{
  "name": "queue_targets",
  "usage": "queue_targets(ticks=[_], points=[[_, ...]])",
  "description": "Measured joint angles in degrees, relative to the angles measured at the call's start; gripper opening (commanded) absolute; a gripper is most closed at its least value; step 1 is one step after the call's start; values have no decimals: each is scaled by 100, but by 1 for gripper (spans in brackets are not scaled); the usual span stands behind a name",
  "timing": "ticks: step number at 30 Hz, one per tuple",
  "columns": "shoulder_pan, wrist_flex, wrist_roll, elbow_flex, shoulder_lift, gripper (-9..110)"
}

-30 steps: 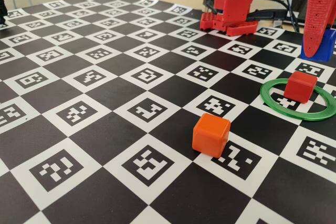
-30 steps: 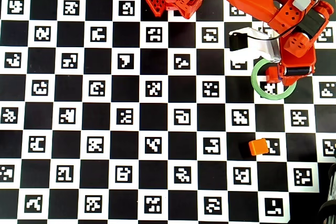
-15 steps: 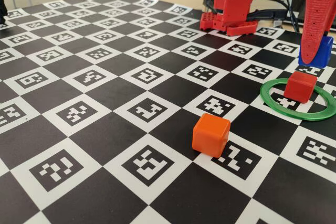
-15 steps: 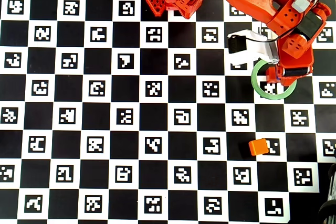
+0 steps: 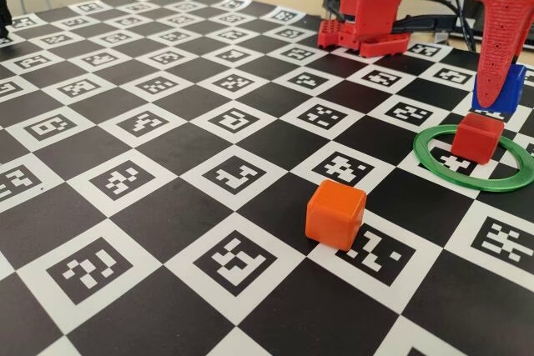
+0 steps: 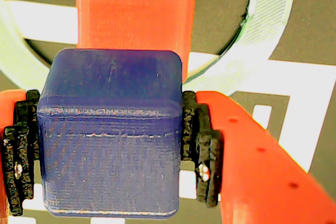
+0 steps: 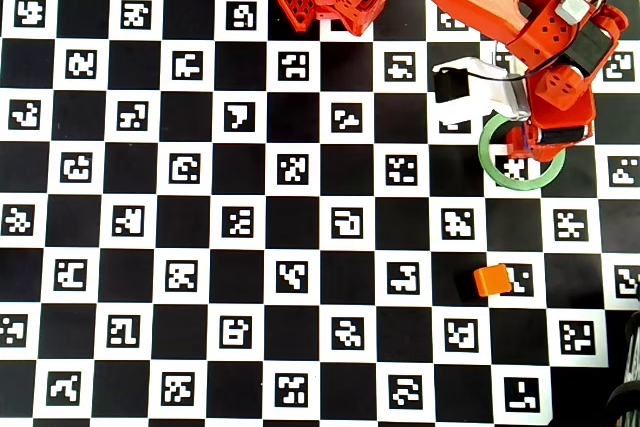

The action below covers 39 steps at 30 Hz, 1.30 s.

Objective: Grab the red cube then put it in the green circle then put the blue cube on top and finally the orange cube on top

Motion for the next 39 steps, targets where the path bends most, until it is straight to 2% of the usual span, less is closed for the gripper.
queue_targets(ticks=[39], points=[[-79,-229,141,255,-123,2]])
